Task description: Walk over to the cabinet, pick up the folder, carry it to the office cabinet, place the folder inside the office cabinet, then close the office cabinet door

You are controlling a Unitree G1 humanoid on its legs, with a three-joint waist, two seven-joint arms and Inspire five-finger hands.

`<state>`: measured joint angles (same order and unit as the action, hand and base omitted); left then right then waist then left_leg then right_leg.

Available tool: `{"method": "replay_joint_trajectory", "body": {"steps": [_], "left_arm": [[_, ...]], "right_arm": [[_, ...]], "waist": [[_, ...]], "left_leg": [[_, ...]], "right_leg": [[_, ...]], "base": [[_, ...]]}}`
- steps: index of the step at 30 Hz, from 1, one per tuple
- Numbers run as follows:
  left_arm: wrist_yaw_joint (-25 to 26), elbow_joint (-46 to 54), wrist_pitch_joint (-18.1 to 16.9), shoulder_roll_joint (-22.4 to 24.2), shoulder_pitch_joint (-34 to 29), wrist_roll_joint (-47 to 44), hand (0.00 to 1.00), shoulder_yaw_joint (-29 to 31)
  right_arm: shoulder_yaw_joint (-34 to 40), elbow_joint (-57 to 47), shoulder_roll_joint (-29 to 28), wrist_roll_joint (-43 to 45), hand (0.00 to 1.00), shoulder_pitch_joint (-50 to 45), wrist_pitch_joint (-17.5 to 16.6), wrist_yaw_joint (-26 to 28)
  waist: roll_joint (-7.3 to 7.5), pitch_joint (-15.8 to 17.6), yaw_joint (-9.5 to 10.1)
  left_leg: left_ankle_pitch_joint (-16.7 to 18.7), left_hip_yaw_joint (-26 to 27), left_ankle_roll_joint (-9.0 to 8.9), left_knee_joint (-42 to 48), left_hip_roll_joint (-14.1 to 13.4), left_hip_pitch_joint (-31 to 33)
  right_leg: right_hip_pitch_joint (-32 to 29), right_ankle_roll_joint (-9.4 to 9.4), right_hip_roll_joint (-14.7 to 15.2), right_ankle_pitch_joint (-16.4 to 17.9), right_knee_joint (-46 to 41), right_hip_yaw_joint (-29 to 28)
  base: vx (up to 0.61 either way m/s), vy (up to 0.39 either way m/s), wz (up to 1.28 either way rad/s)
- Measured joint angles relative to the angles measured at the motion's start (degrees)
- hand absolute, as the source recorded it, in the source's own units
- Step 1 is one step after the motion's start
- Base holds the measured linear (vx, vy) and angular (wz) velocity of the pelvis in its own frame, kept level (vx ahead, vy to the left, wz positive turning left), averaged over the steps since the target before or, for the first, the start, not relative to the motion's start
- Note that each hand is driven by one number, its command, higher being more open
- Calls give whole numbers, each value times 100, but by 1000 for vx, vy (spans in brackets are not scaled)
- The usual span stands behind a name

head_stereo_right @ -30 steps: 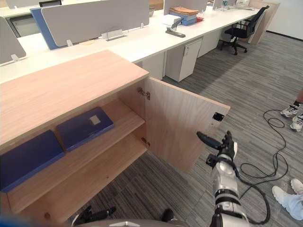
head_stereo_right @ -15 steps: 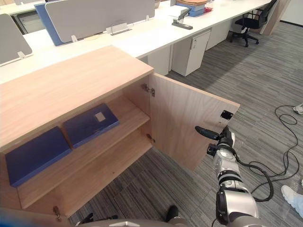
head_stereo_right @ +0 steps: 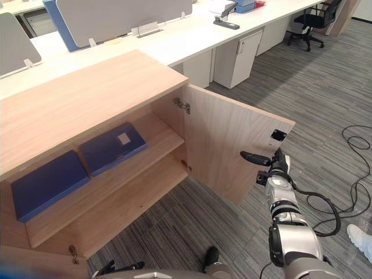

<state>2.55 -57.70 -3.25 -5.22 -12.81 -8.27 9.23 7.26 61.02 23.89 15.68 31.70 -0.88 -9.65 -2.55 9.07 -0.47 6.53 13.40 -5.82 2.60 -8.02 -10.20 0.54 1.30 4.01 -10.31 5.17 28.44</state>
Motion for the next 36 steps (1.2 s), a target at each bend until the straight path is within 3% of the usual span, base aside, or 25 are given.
{"method": "replay_joint_trajectory", "body": {"steps": [4, 6, 8, 12, 15, 17, 18, 19, 21, 24, 28, 29, 30, 31, 35, 36], "left_arm": [[1, 3, -13, 19, 8, 1, 100, 37], [0, 2, -16, 55, 3, 95, 100, 129], [0, 1, -31, 45, -11, 269, 100, 175], [-42, -18, -45, 15, 33, 584, 100, 232], [-70, -174, -62, -24, 77, 673, 100, 257], [-105, -305, -57, -73, 71, 667, 100, 385], [-153, -346, -49, -98, 93, 656, 100, 544], [-180, -353, -47, -116, 106, 615, 100, 733], [-177, -399, -41, -114, 189, 418, 100, 1083], [-53, -562, 26, -123, 157, 176, 100, 1725], [52, -561, 14, -157, -107, 122, 100, 2225], [70, -561, 13, -169, -184, 116, 100, 2306], [75, -589, 14, -111, -212, 98, 100, 2315], [74, -613, 18, -152, -200, 95, 100, 2303], [58, -602, 18, 88, -45, -12, 100, 1936], [60, -590, 16, 184, 27, -14, 100, 1776]], "right_arm": [[-680, -505, 146, -305, 100, -136, 169, -161], [-1783, -1599, 830, -1443, 100, -812, 292, -47], [-2374, -2416, 1338, -2329, 100, -1245, 290, 288], [-3786, -3923, 2361, -2998, 100, -1580, 271, 804], [-4942, -4886, 3246, -3373, 100, -1601, -117, 1205], [-5557, -5333, 3483, -3599, 100, -1498, -618, 1634], [-5873, -5591, 3530, -3615, 100, -1461, -1057, 2030], [-6186, -5830, 3445, -3642, 100, -1547, -1455, 2414], [-6452, -6126, 3213, -3693, 100, -2041, -1902, 2831], [-5985, -6315, 3143, -3935, 100, -2328, -2146, 3030], [-5392, -6075, 3112, -3921, 100, -2974, -2052, 3027], [-5280, -5952, 2964, -3919, 100, -3089, -2053, 3029], [-5048, -5750, 2793, -3911, 100, -3167, -2094, 3038], [-4928, -5642, 2681, -3916, 100, -3259, -2100, 3017], [-4391, -3809, 1185, -4293, 100, -3256, -1671, 2679], [-4109, -2914, 467, -4491, 100, -3253, -1374, 2519]], "waist": [[-26, 88, -88], [-52, 133, -206], [-65, 128, -285], [-27, 101, -370], [44, -42, -368], [135, -205, -322], [199, -246, -271], [251, -280, -195], [288, -340, -1], [326, -342, 53], [428, -453, 57], [442, -474, 100], [386, -481, 102], [437, -476, 57], [425, -507, 177], [269, -475, 299]], "left_leg": [[11, 15, -13, 16, -10, 41], [26, 70, -33, 16, -61, 60], [35, 177, -53, 19, -118, 33], [38, 270, -60, 126, -279, -92], [22, 350, -34, 209, -365, -81], [5, 352, -12, 209, -414, -73], [5, 353, -9, 210, -436, -70], [14, 360, -14, 201, -471, -60], [110, 374, -46, 168, -497, 31], [139, 402, -77, 206, -440, 94], [155, 482, -83, 167, -372, 87], [149, 505, -19, 59, -365, 101], [135, 484, -48, -10, -500, 110], [124, 482, -107, 34, -445, 104], [126, 434, -99, 39, -452, 144], [114, 366, 41, -86, -472, 162]], "right_leg": [[-55, 1, -17, 0, 0, -39], [-101, 24, -75, 16, 0, -94], [-138, 59, -166, 36, -2, -197], [-167, 181, -423, 86, -2, -533], [-205, 241, -543, 116, -4, -657], [-254, 293, -630, 154, -3, -733], [-262, 298, -673, 157, -2, -759], [-281, 300, -713, 159, -2, -756], [-398, 298, -752, 157, -2, -758], [-458, 230, -701, 108, -18, -797], [-501, 203, -657, 97, -5, -831], [-578, 73, -675, 188, -23, -842], [-688, 332, -696, 130, -396, -877], [-637, 404, -655, 270, -512, -1020], [-442, 365, -746, 188, -9, -903], [-474, 147, -770, 342, -31, -806]], "base": [[-32, 31, -6], [-1, 20, -12], [41, 18, -31], [32, -31, -53], [-5, -62, -30], [-4, -68, -25], [-29, -60, -11], [-37, -69, -4], [-44, -41, -3], [-46, 7, -13], [-29, 15, -10], [19, -4, -23], [55, 21, -7], [90, 2, 12], [40, -43, 5], [7, -44, 5]]}}
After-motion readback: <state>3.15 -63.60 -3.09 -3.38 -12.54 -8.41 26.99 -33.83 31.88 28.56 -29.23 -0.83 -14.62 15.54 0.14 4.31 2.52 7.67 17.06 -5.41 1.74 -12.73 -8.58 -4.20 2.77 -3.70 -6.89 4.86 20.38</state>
